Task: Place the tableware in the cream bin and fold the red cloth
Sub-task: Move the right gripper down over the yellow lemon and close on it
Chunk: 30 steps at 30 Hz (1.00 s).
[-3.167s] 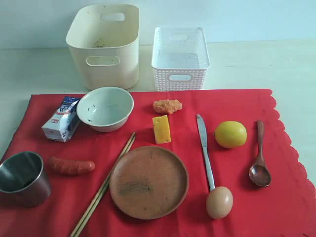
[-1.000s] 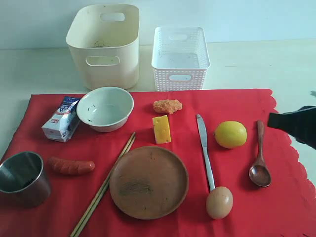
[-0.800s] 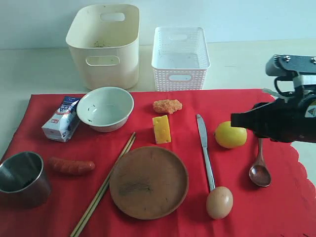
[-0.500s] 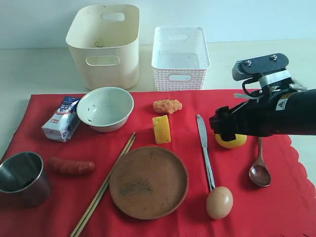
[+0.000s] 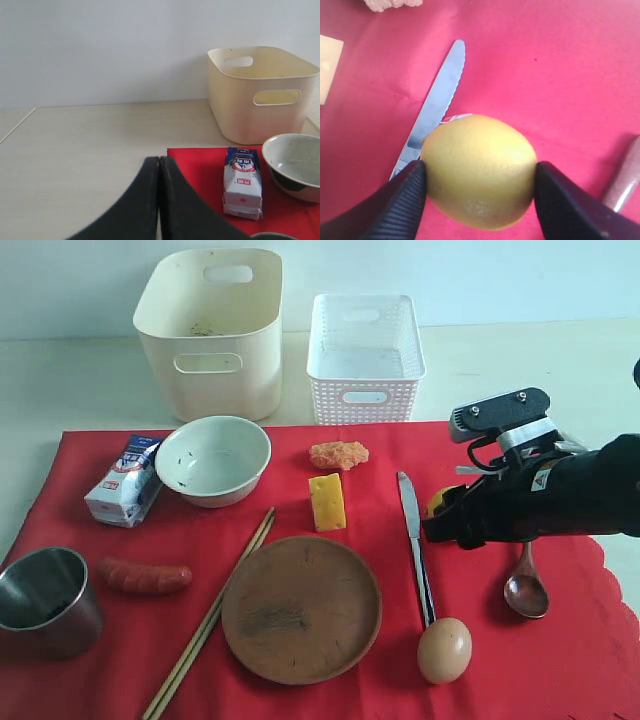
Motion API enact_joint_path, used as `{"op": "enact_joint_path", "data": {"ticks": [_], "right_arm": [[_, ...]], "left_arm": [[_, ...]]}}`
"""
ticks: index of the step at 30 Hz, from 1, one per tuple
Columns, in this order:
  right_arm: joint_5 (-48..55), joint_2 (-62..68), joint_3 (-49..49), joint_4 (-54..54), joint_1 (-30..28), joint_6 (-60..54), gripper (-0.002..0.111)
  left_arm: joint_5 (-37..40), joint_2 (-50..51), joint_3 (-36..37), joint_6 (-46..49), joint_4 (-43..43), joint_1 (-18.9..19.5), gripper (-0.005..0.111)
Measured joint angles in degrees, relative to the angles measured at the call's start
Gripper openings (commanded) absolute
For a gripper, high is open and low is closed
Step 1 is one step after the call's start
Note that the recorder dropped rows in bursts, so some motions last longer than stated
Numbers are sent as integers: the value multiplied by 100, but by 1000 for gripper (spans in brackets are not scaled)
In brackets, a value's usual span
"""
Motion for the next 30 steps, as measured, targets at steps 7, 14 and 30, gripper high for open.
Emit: {"op": "enact_joint_path", "data": {"ticks": [7,14,30], "right_arm": [[0,0,0,0,0,0,19],[0,0,0,0,0,0,44],[-228,450,-380,0,0,-226,54]], "left_arm": [[0,0,0,0,0,0,1],[0,0,0,0,0,0,1],[0,0,0,0,0,0,1]]}}
